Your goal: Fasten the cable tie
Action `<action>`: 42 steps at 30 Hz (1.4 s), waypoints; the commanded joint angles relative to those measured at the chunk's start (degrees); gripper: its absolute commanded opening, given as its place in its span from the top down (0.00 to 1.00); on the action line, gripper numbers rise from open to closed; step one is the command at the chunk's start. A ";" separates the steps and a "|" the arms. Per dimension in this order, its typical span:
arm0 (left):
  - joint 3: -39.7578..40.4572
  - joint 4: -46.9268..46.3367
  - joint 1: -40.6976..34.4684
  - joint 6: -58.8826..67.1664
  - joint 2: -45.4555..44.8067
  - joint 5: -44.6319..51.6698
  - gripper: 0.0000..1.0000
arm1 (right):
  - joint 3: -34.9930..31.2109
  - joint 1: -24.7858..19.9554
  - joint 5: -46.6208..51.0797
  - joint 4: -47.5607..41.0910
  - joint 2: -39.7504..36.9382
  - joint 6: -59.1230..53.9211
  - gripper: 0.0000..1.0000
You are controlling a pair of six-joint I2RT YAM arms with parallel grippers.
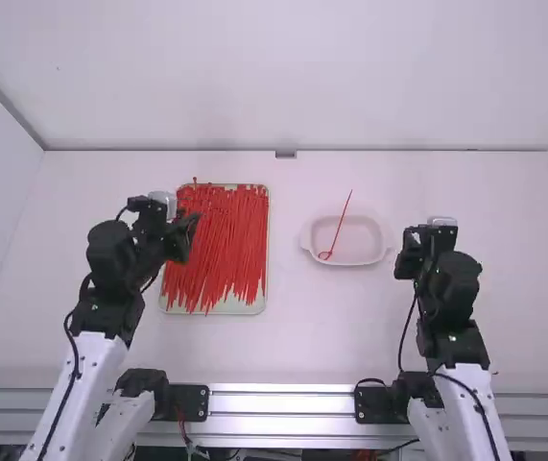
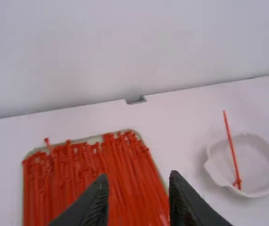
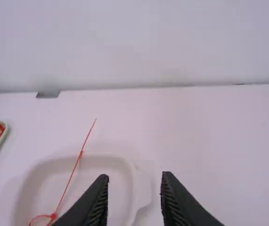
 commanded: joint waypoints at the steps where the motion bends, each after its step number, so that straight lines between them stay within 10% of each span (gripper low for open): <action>1: -3.25 0.27 -0.16 0.03 -3.84 -6.53 0.71 | -3.75 0.16 0.38 0.16 -3.25 0.03 0.75; 15: -20.16 0.27 -0.16 0.03 -20.75 -20.62 1.00 | -19.35 0.16 0.38 0.16 -18.85 0.03 1.00; 42: -35.18 0.27 -0.16 0.03 -42.56 -20.62 1.00 | -24.84 0.16 0.38 0.16 -38.02 0.03 1.00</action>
